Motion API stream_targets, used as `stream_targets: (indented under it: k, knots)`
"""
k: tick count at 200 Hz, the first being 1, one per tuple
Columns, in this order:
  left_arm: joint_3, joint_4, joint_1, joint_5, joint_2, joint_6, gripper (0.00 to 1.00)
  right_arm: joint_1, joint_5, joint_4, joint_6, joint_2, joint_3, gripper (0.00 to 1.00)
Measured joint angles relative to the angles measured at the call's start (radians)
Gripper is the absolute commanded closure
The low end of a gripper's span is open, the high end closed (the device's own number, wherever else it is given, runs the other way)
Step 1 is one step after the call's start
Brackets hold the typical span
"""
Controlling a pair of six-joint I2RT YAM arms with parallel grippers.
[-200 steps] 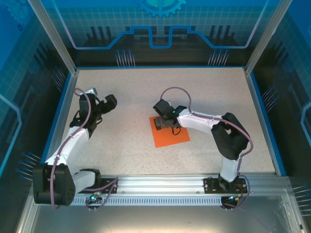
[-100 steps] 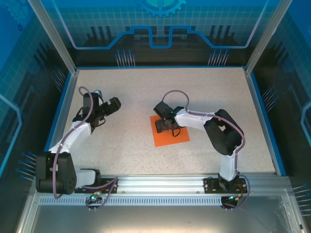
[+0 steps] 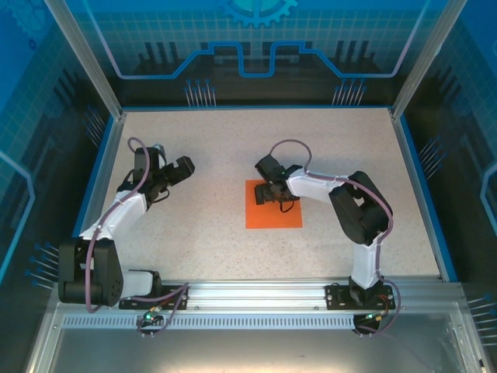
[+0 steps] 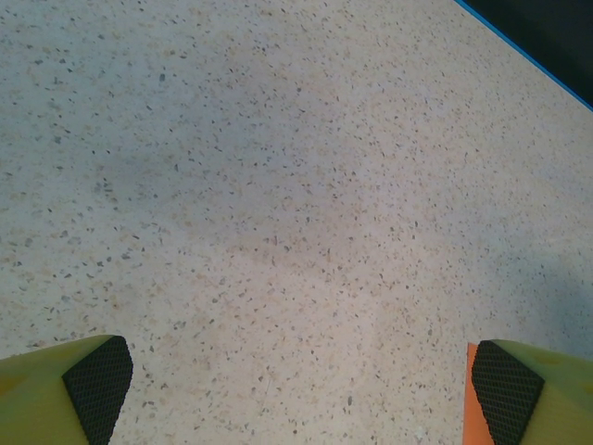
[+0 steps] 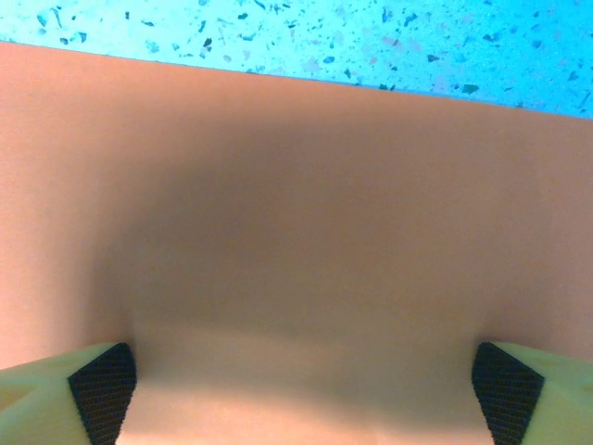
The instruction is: Fold a paper plane with a square sheet of paper (pick it up from the middle)
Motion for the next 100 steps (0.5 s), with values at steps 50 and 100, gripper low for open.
stream_targets:
  k: [50, 100]
  knots:
    - [0.002, -0.014, 0.0, 0.037, 0.0, -0.006, 0.01, 0.016, 0.027, -0.172, 0.103, 0.011, 0.133, 0.01]
    - [0.002, -0.023, 0.0, 0.056, 0.002, -0.006, 0.02, 0.015, 0.001, -0.264, 0.187, 0.058, 0.169, 0.01]
